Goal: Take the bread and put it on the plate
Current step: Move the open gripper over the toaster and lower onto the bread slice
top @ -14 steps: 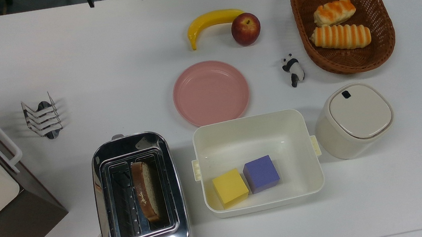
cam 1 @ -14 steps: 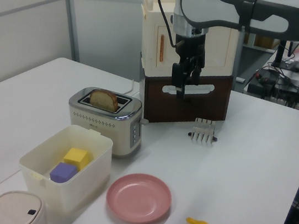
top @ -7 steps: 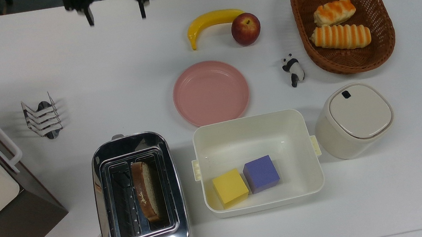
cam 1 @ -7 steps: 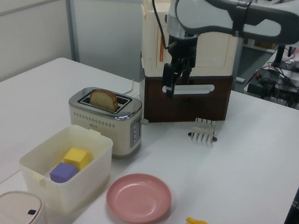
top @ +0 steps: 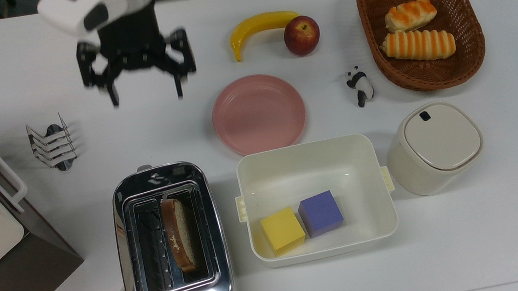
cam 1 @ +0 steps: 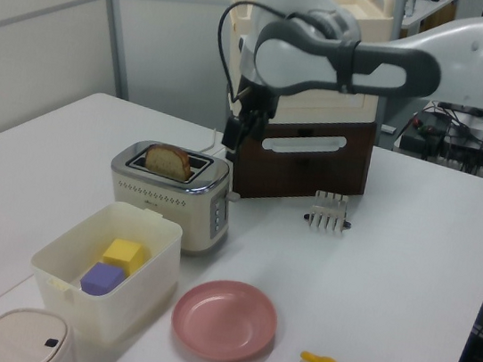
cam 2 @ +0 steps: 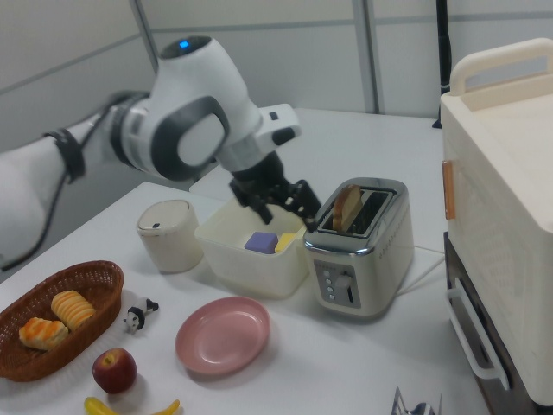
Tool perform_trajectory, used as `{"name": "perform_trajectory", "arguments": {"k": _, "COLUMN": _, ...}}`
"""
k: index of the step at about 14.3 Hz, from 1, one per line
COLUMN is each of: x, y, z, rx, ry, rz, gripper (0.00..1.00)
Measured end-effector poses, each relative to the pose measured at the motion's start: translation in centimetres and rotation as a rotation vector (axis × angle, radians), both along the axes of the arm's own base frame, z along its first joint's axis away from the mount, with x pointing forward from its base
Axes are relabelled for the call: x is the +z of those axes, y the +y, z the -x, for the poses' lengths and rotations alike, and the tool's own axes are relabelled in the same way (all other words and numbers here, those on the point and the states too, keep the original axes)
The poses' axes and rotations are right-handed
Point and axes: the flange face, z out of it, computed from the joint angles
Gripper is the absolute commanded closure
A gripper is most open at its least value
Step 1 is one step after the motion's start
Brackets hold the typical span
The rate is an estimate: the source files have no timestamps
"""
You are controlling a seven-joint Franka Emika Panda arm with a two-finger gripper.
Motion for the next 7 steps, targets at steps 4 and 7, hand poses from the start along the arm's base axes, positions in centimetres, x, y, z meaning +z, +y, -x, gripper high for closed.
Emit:
{"name": "perform_trajectory", "arguments": {"k": 4, "x": -2.4, "y": -0.3, "z": -2.9, "rx": -0.002, "ry": -0.126, "rz": -0.014, "gripper": 0.0}}
{"name": "perform_trajectory", "arguments": {"k": 7, "x": -4.0, "y": -0.4, "z": -4.4, "rx": -0.001, "ry": -0.2, "rz": -0.015, "gripper": 0.0}}
